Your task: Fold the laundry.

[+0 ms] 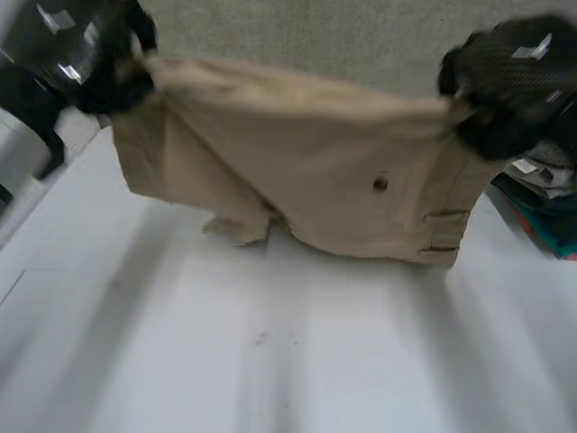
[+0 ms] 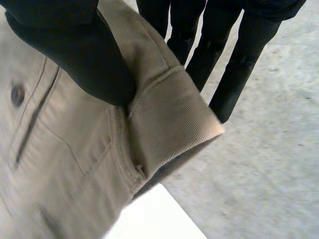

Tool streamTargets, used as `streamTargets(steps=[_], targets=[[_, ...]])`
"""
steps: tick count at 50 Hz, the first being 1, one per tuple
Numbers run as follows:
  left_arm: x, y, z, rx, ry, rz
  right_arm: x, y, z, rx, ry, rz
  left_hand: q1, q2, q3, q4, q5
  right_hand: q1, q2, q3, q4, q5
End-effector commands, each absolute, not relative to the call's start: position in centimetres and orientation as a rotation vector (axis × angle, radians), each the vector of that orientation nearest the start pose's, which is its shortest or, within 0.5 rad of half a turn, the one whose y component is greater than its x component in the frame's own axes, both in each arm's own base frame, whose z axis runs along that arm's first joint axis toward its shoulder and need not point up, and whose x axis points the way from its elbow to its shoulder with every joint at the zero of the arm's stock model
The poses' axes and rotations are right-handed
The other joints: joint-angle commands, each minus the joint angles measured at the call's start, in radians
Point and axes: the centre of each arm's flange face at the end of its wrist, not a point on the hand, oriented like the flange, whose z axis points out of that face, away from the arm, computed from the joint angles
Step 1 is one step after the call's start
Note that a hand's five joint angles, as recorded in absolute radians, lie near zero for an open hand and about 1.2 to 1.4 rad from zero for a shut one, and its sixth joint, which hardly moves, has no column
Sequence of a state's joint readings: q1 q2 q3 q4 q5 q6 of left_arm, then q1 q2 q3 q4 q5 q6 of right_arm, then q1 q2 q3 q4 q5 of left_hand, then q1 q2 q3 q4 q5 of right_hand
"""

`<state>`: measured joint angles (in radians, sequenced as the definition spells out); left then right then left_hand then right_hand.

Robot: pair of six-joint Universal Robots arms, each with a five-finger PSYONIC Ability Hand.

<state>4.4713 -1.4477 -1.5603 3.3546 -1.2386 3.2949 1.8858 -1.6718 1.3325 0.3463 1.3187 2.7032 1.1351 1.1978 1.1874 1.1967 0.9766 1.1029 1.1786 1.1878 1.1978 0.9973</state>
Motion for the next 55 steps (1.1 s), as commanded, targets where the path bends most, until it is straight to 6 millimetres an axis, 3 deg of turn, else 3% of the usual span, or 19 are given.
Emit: streamTargets(steps=[1, 6, 8, 11, 14, 18, 20, 23, 27, 30, 33, 36, 37, 40, 44, 46, 49, 50, 55], targets=[[-23.2, -26.4, 37.1, 0.826, 2.008, -2.651, 22.5, -23.9, 39.1, -1.121, 1.97, -2.096, 0.261, 0.198, 0.209, 0.2, 0.245, 0.293, 0.218, 0.208, 0.198, 0.224], [-24.2, -30.1, 32.8, 0.854, 2.264, -2.439, 25.4, -24.8, 35.6, -1.207, 2.004, -1.938, 0.261, 0.198, 0.209, 0.2, 0.245, 0.293, 0.218, 0.208, 0.198, 0.224], [-24.8, -32.4, 30.3, 0.881, 2.302, -2.357, 26.6, -25.8, 33.0, -1.252, 2.06, -1.864, 0.261, 0.198, 0.209, 0.2, 0.245, 0.293, 0.218, 0.208, 0.198, 0.224], [-25.4, -34.3, 28.5, 0.941, 2.27, -2.309, 27.5, -28.3, 30.3, -1.258, 2.134, -1.876, 0.261, 0.198, 0.209, 0.2, 0.245, 0.293, 0.218, 0.208, 0.198, 0.224], [-26.4, -36.8, 27.8, 1.016, 2.117, -2.328, 28.1, -30.5, 29.4, -1.208, 2.131, -1.987, 0.261, 0.198, 0.209, 0.2, 0.245, 0.293, 0.218, 0.208, 0.198, 0.224], [-28.6, -39.3, 30.9, 1.021, 1.761, -2.534, 29.5, -34.3, 31.0, -1.047, 1.923, -2.346, 0.261, 0.198, 0.209, 0.2, 0.245, 0.293, 0.218, 0.208, 0.198, 0.224], [-29.0, -40.7, 35.0, 0.901, 1.457, -2.713, 30.5, -35.7, 33.9, -0.894, 1.651, -2.609, 0.261, 0.198, 0.209, 0.2, 0.245, 0.293, 0.218, 0.208, 0.198, 0.224], [-29.2, -40.7, 38.7, 0.767, 1.195, -2.854, 30.8, -36.5, 38.3, -0.663, 1.265, -2.889, 0.261, 0.198, 0.209, 0.2, 0.245, 0.293, 0.218, 0.208, 0.198, 0.224], [-28.2, -40.1, 43.5, 0.522, 0.881, -3.026, 30.9, -35.9, 41.7, -0.499, 0.957, -3.027, 0.261, 0.198, 0.209, 0.2, 0.245, 0.293, 0.218, 0.208, 0.198, 0.224], [-28.0, -39.6, 44.3, 0.484, 0.859, -3.068, 31.4, -35.4, 41.8, -0.519, 0.942, -3.004, 0.261, 0.198, 0.209, 0.2, 0.245, 0.293, 0.218, 0.208, 0.198, 0.224], [-27.6, -39.8, 42.6, 0.505, 0.987, -3.045, 31.7, -35.3, 41.2, -0.54, 0.984, -2.976, 0.261, 0.198, 0.209, 0.2, 0.245, 0.293, 0.218, 0.208, 0.198, 0.224], [-27.8, -39.6, 39.4, 0.567, 1.148, -2.992, 31.9, -35.4, 38.7, -0.626, 1.132, -2.9, 0.261, 0.198, 0.209, 0.2, 0.245, 0.293, 0.218, 0.208, 0.198, 0.224], [-27.6, -39.3, 37.8, 0.597, 1.225, -2.958, 31.9, -35.6, 36.3, -0.691, 1.263, -2.829, 0.261, 0.198, 0.209, 0.2, 0.245, 0.293, 0.218, 0.208, 0.198, 0.224], [-27.8, -38.9, 34.1, 0.683, 1.385, -2.891, 31.9, -35.6, 33.9, -0.753, 1.366, -2.763, 0.261, 0.198, 0.209, 0.2, 0.245, 0.293, 0.218, 0.208, 0.198, 0.224], [-28.2, -37.9, 27.9, 0.809, 1.642, -2.768, 32.3, -35.7, 28.2, -0.877, 1.548, -2.623, 0.261, 0.198, 0.209, 0.2, 0.245, 0.293, 0.218, 0.208, 0.198, 0.224], [-28.2, -37.1, 23.7, 0.878, 1.801, -2.666, 32.4, -35.7, 24.3, -0.969, 1.656, -2.521, 0.261, 0.198, 0.209, 0.2, 0.245, 0.293, 0.218, 0.208, 0.198, 0.224], [-28.0, -36.4, 19.7, 0.911, 1.953, -2.553, 32.4, -35.2, 19.3, -1.098, 1.804, -2.388, 0.261, 0.198, 0.209, 0.2, 0.245, 0.293, 0.218, 0.208, 0.198, 0.224], [-27.8, -35.7, 17.8, 0.927, 2.033, -2.491, 32.4, -35.1, 18.3, -1.129, 1.837, -2.359, 0.261, 0.198, 0.209, 0.2, 0.245, 0.293, 0.218, 0.208, 0.198, 0.224], [-27.2, -33.0, 14.4, 0.998, 2.201, -2.309, 32.0, -33.5, 15.8, -1.296, 1.937, -2.245, 0.261, 0.198, 0.209, 0.2, 0.245, 0.293, 0.218, 0.208, 0.198, 0.224]])
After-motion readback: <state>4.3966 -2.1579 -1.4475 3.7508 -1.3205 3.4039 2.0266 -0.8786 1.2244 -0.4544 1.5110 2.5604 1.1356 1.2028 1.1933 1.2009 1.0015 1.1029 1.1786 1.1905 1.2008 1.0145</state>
